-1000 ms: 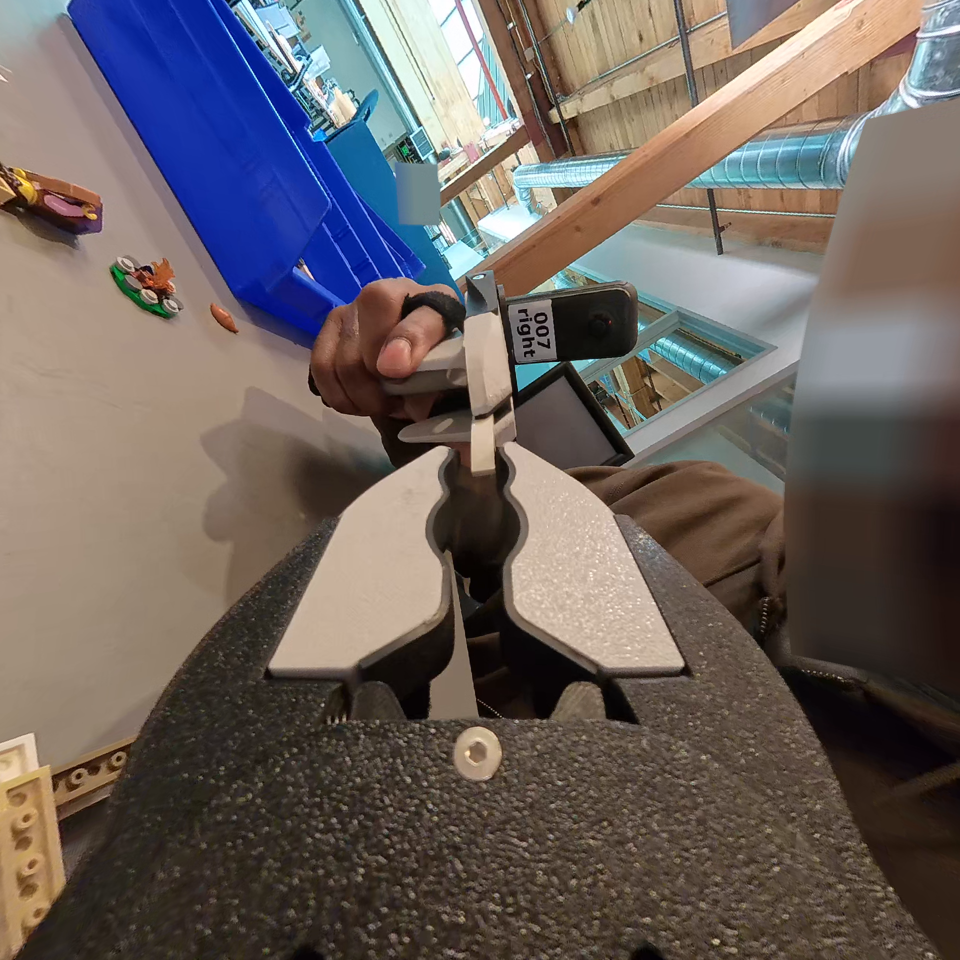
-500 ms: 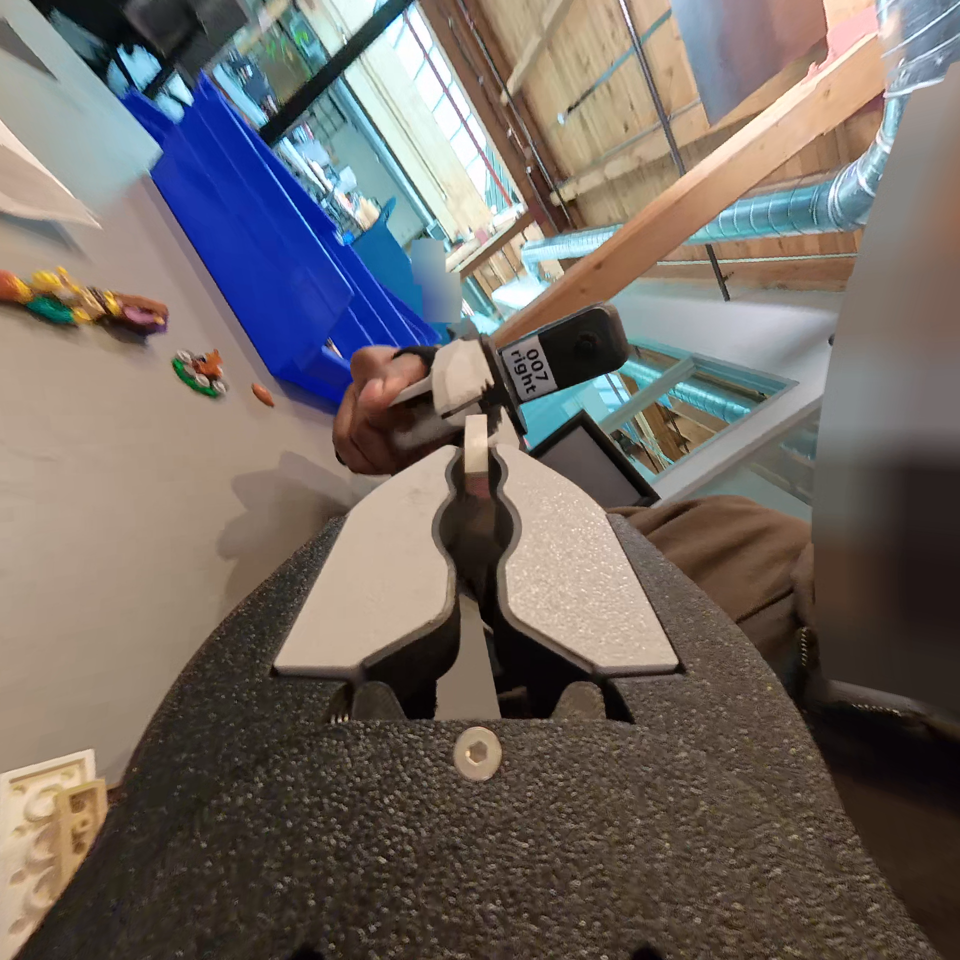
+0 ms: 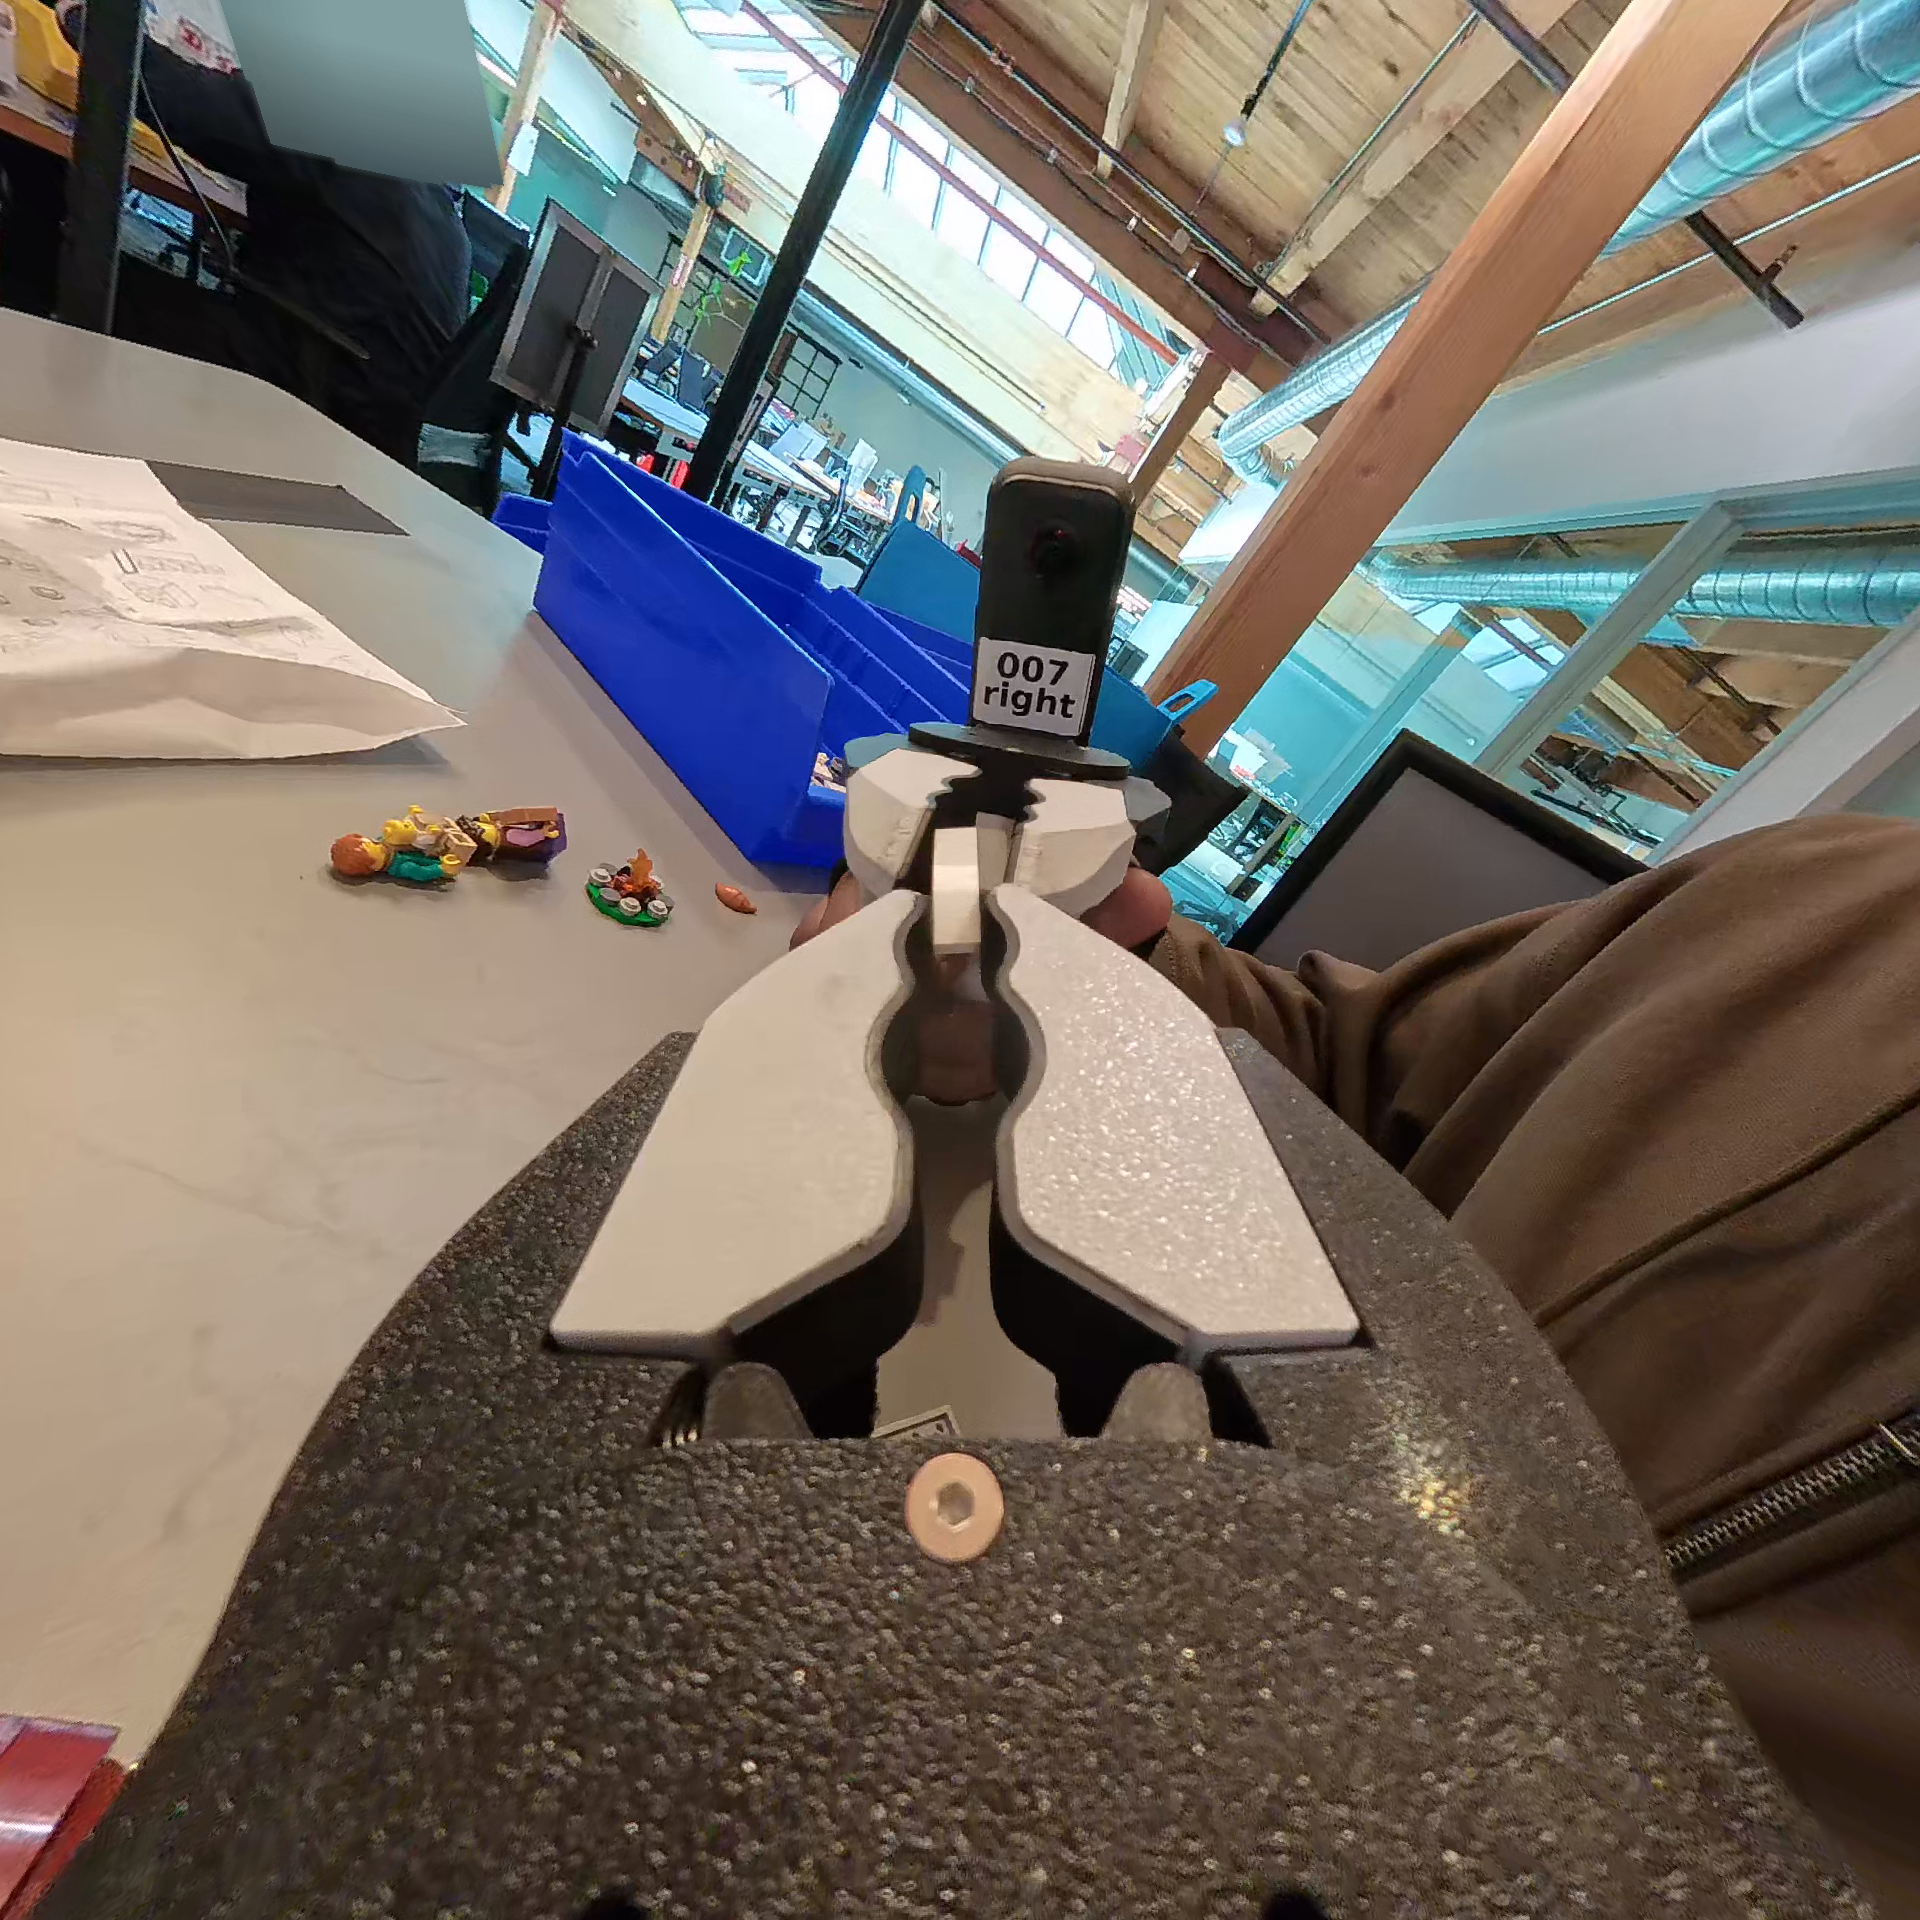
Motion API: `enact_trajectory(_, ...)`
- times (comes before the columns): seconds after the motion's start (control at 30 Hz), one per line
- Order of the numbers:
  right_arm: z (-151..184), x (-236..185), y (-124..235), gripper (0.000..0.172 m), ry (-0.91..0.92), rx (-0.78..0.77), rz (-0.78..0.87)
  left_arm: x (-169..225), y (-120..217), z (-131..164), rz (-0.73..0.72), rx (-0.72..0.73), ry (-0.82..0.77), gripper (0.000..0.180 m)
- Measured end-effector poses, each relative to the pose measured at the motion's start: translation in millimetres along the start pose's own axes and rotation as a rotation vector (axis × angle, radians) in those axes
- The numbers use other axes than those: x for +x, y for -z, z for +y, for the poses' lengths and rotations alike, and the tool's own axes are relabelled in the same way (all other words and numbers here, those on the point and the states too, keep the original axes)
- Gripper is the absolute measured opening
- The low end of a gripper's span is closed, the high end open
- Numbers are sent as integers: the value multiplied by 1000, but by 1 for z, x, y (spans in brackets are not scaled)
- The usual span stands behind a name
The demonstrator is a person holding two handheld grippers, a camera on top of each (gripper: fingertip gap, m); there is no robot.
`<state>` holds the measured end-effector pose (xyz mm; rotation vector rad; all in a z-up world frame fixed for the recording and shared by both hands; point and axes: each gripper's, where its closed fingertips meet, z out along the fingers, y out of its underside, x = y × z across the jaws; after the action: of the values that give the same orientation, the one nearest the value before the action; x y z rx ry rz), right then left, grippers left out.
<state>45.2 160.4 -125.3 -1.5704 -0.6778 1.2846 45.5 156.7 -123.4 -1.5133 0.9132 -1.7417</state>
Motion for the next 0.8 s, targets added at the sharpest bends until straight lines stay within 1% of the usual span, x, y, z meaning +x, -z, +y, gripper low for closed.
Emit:
enact_trajectory(0.23,4,-3,-3,17,-27,-10,-22,3,-2,4,0,-29,-40,8)
enact_trajectory(0.4,4,-5,-3,10,-41,-7,-43,3,-3,7,-5,-48,-60,8)
enact_trajectory(0.53,4,-7,-3,9,-32,-8,-55,4,-3,7,2,-54,-55,8)
enact_trajectory(0.6,5,-8,-2,8,2,-12,-59,5,-4,8,16,-57,-16,8)
enact_trajectory(0.8,6,-12,-2,8,150,-52,-29,10,-3,9,114,-55,193,9)
